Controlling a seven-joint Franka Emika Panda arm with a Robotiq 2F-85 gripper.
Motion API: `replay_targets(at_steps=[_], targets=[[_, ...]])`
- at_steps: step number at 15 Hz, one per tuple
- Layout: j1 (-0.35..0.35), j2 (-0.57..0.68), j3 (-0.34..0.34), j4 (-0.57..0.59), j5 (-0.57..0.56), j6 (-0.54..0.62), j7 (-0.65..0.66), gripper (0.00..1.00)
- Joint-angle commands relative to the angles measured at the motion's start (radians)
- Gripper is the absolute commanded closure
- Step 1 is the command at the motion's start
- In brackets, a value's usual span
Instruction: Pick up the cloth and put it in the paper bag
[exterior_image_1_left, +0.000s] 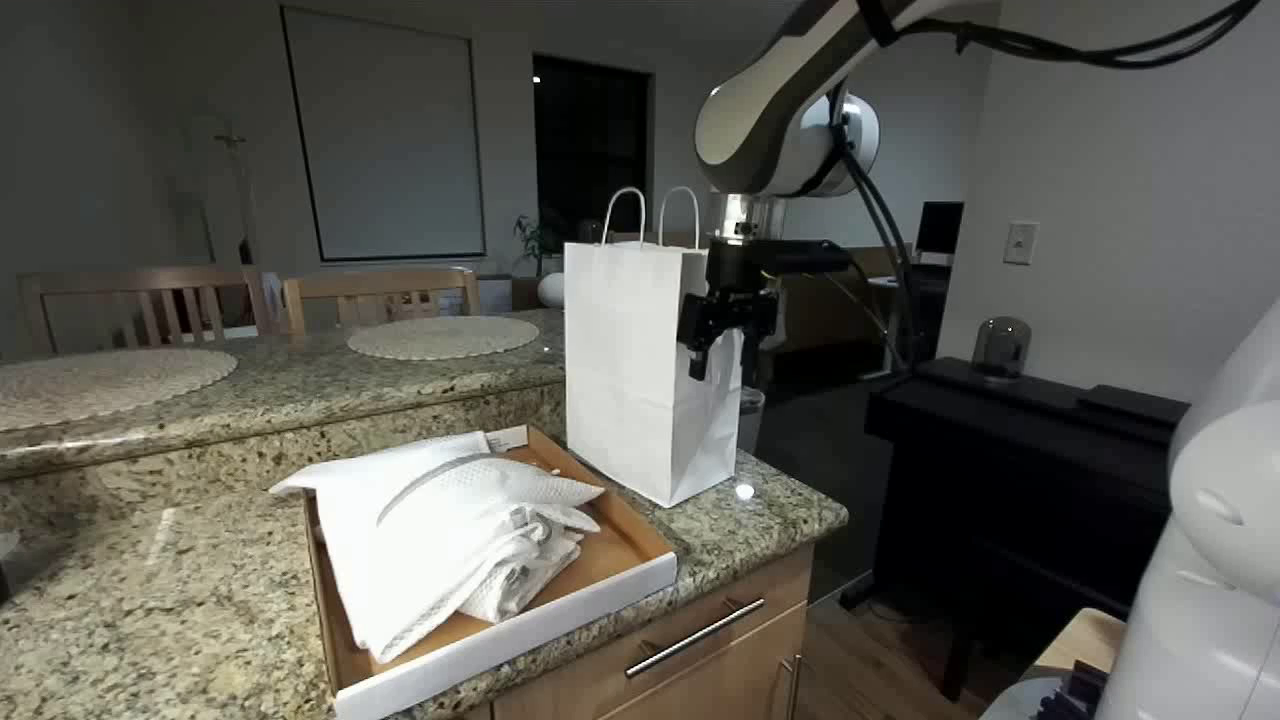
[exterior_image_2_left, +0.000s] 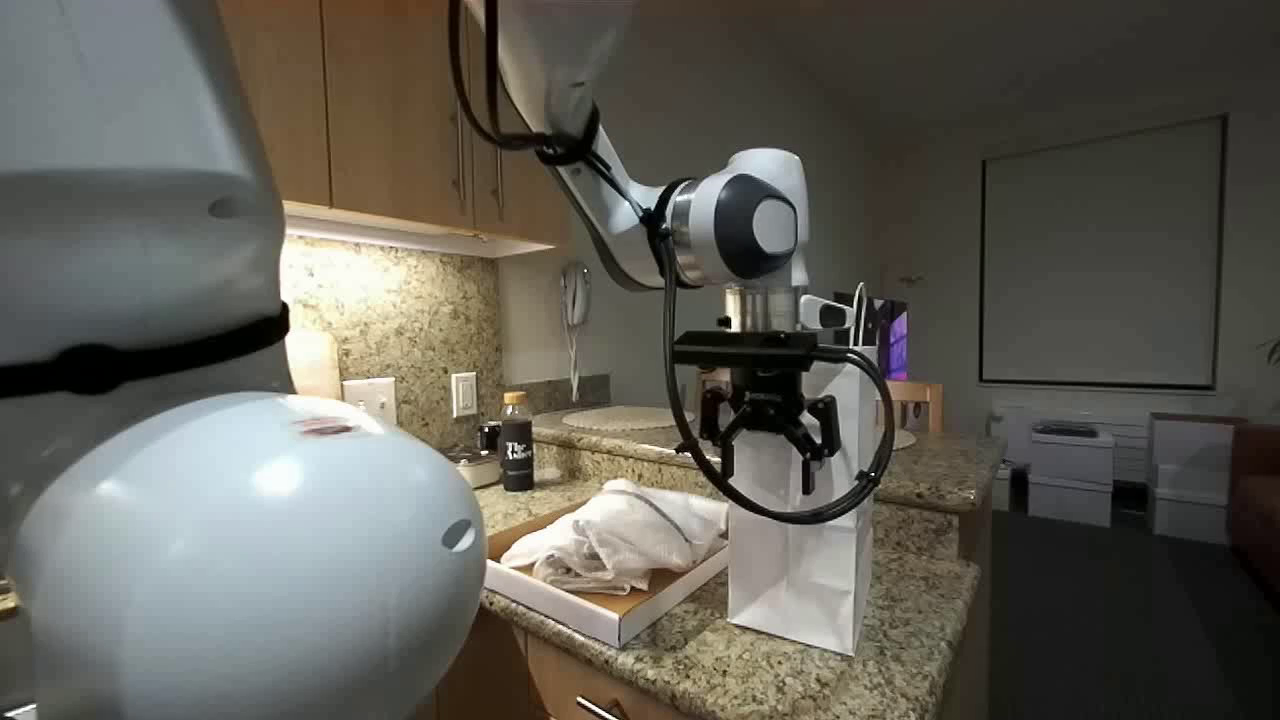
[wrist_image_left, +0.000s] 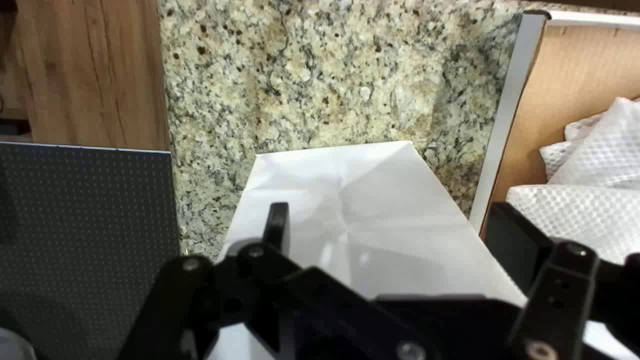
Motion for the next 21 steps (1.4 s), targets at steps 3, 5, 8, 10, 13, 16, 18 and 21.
replay_targets(at_steps=[3, 5, 8, 10, 13, 16, 18, 21], targets=[[-0.009, 0.000, 0.009, 0.001, 0.003, -0.002, -0.002, 0.00], [-0.009, 0.000, 0.009, 0.001, 0.003, -0.002, -0.002, 0.00], [-0.009, 0.000, 0.009, 0.001, 0.003, -0.002, -0.002, 0.00], [-0.012, 0.008, 0.010, -0.026, 0.003, 0.021, 0.009, 0.00], [-0.021, -0.051, 0.013, -0.113, -0.009, 0.058, 0.037, 0.00], [-0.013, -0.150, 0.029, -0.214, 0.013, 0.083, 0.098, 0.00], [0.009, -0.249, 0.059, -0.290, 0.046, 0.132, 0.157, 0.00], [0.037, -0.410, 0.162, -0.362, 0.048, 0.190, 0.299, 0.00]])
